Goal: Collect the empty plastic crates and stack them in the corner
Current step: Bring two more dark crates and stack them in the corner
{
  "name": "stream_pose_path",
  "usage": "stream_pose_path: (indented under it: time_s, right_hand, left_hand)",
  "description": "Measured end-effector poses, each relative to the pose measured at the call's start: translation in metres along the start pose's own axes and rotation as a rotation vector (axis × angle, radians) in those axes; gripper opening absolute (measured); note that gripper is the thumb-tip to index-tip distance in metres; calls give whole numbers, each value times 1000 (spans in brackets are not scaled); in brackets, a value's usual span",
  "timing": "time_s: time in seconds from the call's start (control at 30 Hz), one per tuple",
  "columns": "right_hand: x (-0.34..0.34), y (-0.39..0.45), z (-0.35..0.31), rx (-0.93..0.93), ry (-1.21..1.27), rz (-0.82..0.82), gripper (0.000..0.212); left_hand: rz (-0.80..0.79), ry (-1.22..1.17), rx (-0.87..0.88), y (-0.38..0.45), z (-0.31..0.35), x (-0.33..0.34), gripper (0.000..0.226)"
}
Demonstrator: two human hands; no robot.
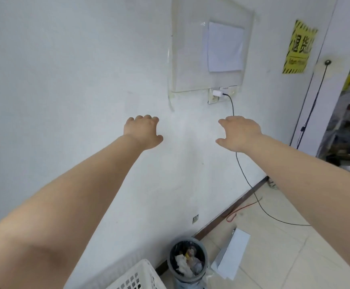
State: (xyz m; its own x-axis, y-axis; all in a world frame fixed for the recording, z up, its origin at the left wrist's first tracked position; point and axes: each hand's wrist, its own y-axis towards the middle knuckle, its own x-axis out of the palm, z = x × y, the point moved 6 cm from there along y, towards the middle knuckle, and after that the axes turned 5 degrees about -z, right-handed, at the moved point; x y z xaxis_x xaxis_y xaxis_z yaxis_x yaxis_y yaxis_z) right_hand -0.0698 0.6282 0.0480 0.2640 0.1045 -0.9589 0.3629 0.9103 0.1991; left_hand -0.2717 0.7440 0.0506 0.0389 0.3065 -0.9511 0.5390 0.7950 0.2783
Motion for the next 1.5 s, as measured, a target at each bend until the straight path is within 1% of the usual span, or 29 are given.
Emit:
stream_pose_path:
  time_s: [0.17, 0.33, 0.43, 0.57, 0.77, 0.87, 1.0, 1.1, 1.27, 1.4, 1.5]
  right_hand:
    - [0, -30, 85, 120, -48, -3, 57]
    - [7, -70, 162, 267, -79, -45, 60]
    - [8, -96, 203, 374, -88, -76, 61]
    - [6, -136, 252, 542, -131, -78, 61]
    - [4, -210, 305, 794, -170, -108, 57]
    - [1, -251, 324, 939, -195, -132, 56]
    - [-2, -311, 340, 1103, -243, -186, 59]
    - [-7, -358, 346, 1206, -282, -209, 56]
    - [-22, -443, 351, 1354, -329, -253, 59]
    - [-39, -518, 350, 1440, -372, -274, 63]
    - [-55, -579, 349, 1486, -414, -277, 61]
  left_hand:
    - [41, -39, 143, 17, 96, -16, 52]
    - [77, -50, 349, 28, 194, -29, 53]
    - [70, -100, 477, 33, 249, -40, 52]
    - [91, -142, 664, 35, 321, -56, 53]
    - [115, -177, 900, 23, 417, -80, 56]
    - [149, -173, 1045, 2, 463, -92, 59]
    - [253, -157, 1195, -35, 517, -105, 53]
    - [311, -203, 1289, -72, 549, -119, 49]
    - [319, -249, 1445, -147, 597, -141, 51]
    - [344, -274, 1516, -215, 633, -167, 53]
    - [336, -306, 1571, -274, 657, -188, 52]
